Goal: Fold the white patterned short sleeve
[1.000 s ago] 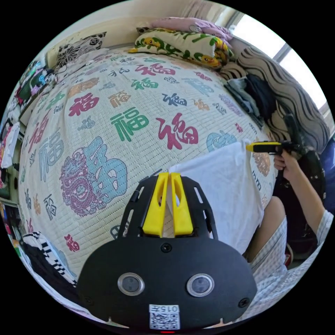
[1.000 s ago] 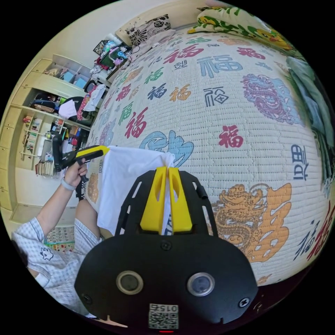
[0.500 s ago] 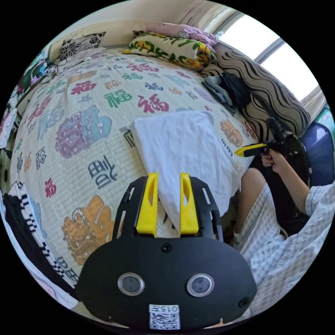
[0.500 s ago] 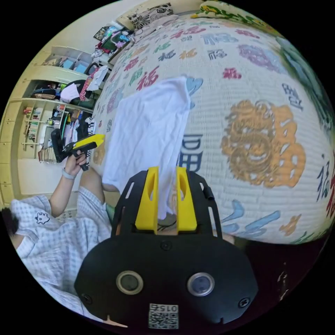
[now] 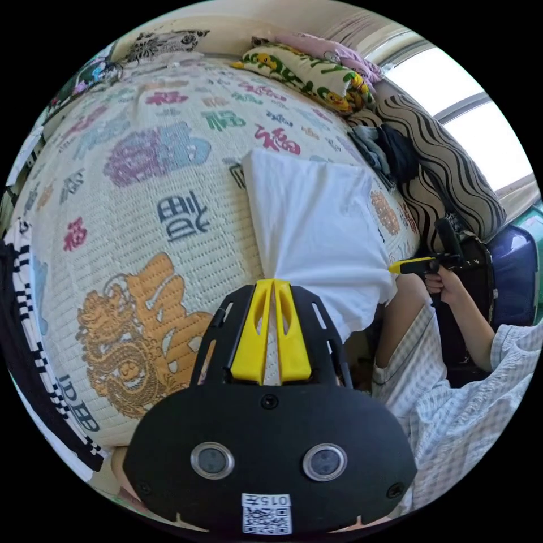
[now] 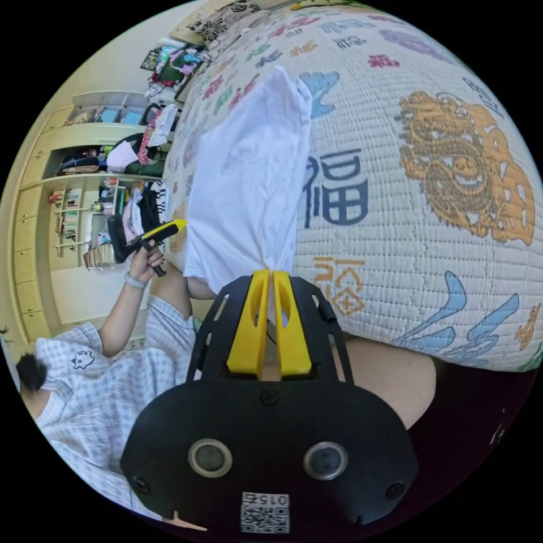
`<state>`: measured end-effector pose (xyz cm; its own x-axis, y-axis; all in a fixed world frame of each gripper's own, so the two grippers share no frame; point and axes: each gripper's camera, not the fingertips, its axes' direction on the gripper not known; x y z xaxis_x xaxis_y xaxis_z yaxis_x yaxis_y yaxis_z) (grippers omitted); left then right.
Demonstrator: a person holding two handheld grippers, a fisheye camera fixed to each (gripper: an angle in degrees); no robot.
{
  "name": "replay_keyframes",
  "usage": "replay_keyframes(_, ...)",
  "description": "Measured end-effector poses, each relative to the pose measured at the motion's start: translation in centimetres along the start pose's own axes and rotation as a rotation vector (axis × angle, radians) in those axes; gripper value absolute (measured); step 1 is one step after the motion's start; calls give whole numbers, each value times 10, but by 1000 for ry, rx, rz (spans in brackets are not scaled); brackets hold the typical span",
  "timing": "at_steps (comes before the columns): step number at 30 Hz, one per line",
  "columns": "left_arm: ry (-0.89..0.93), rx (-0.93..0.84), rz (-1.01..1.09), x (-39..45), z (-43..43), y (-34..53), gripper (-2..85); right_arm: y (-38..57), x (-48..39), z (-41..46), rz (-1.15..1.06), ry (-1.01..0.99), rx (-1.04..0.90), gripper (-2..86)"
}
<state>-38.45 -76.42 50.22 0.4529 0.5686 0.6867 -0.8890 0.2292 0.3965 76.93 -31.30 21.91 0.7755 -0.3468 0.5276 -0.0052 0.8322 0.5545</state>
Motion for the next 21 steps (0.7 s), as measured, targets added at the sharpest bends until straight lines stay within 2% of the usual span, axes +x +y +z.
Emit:
replay_keyframes(4, 7, -1, 15, -12, -4, -4, 69, 12, 0, -28, -2, -19, 92, 52)
replay_keyframes(9, 154, 197, -60, -58, -34, -32, 103, 3, 22, -84, 10, -108, 298, 93)
replay_keyframes(11, 204, 222, -90, -76, -30, -49, 111, -10, 31, -88, 15, -151, 293, 112)
replay_keyframes(16, 347, 139, -159, -119, 4, -84, 116, -39, 45, -82, 11, -265, 213, 132)
replay_keyframes(21, 617, 161, -154, -152, 23, -102, 114, -48, 67, -80, 10, -514, 209, 108)
